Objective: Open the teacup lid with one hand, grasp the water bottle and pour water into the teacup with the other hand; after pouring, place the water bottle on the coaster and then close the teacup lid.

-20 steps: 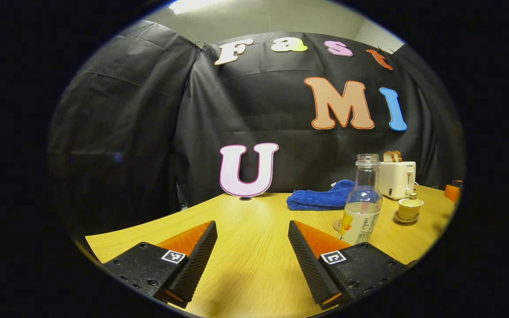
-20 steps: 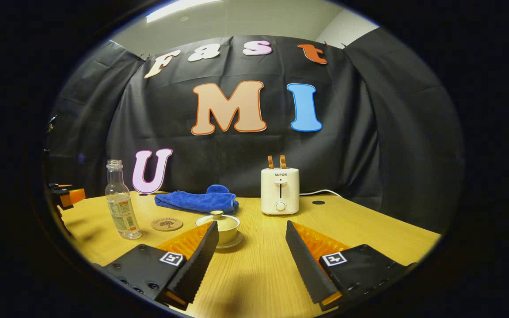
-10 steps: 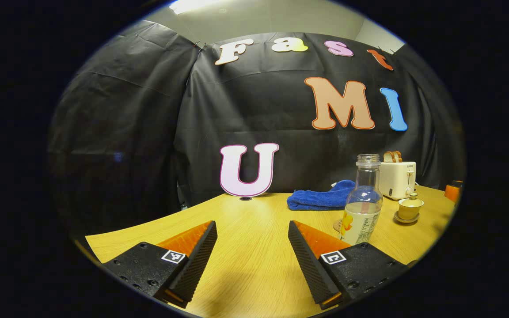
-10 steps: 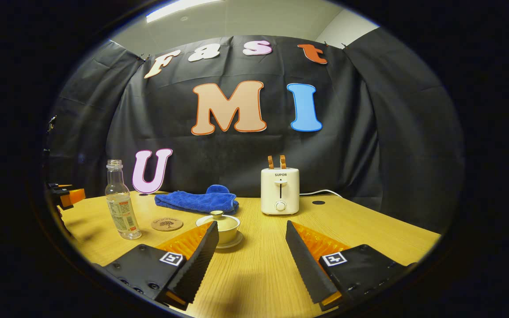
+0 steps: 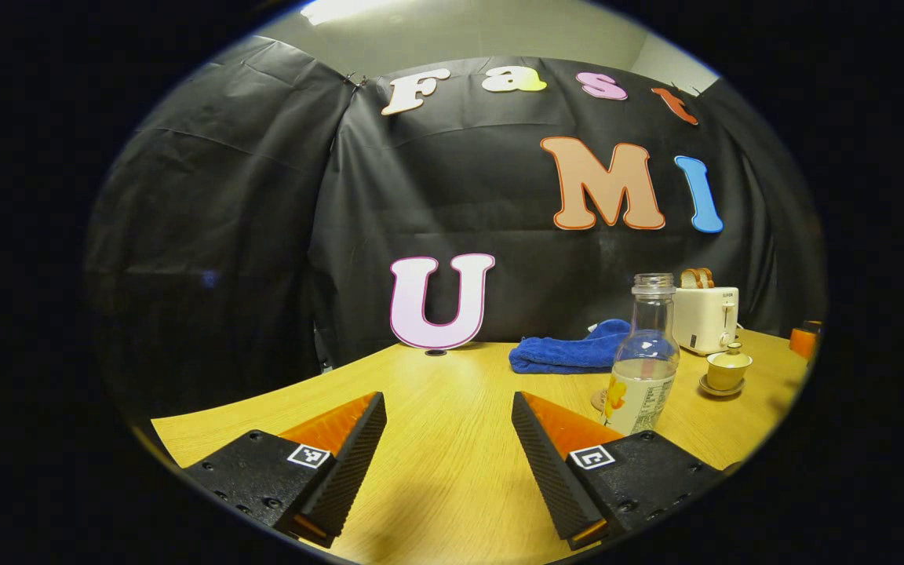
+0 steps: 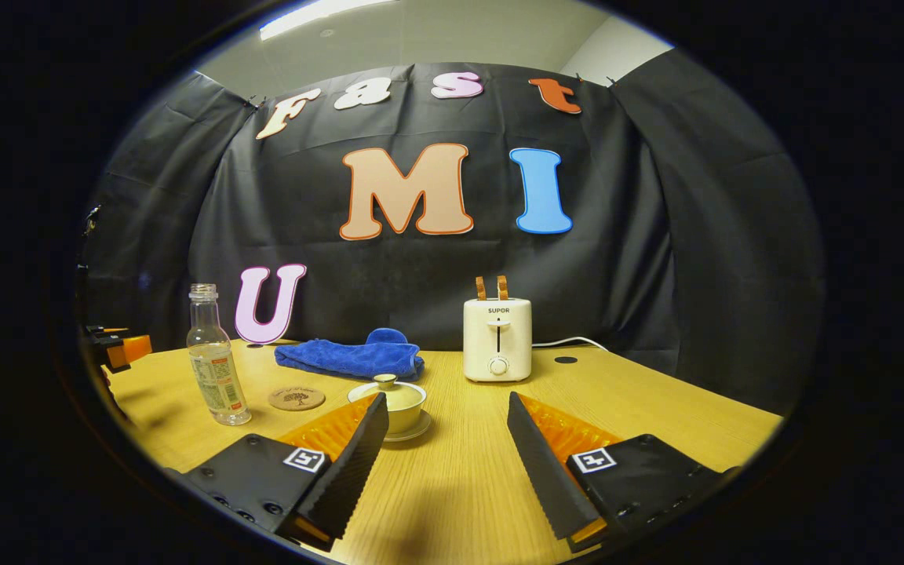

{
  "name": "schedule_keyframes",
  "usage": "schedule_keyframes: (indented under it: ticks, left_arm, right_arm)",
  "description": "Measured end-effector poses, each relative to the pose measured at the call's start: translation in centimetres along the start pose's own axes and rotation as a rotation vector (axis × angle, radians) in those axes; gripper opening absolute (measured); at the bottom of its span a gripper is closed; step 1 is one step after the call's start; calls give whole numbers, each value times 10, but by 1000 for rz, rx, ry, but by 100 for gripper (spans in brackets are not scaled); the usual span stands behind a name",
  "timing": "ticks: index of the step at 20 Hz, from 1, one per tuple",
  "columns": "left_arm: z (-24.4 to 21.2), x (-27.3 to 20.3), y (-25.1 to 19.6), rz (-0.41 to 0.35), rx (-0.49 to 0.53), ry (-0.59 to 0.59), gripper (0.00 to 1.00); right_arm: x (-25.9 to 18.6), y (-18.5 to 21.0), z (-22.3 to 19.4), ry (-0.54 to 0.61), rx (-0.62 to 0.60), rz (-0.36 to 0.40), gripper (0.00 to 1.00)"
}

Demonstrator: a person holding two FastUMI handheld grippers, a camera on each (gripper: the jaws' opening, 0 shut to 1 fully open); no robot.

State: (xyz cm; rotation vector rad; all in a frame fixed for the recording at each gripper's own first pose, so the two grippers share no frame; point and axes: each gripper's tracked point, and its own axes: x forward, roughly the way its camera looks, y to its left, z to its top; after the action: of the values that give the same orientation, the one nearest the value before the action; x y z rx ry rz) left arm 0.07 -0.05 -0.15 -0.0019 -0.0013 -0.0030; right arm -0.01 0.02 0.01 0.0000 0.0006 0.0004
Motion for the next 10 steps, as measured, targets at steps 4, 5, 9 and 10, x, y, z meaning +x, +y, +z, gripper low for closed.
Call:
schedule_keyframes:
  ticks: [4, 5, 9, 10]
  left_arm:
    - [0, 1, -2, -13, 1, -3, 94]
    - [0, 1, -4, -19, 1, -2, 94]
    - [0, 1, -5, -32, 1, -4, 94]
    - [0, 1, -5, -32, 1, -4, 94]
  right_arm:
    - [0, 4, -1, 2, 0, 16, 97]
    - [1, 8, -1, 2, 2, 36, 97]
    - [9, 31, -3, 12, 7, 151, 94]
    - [14, 34, -3, 12, 7, 161, 94]
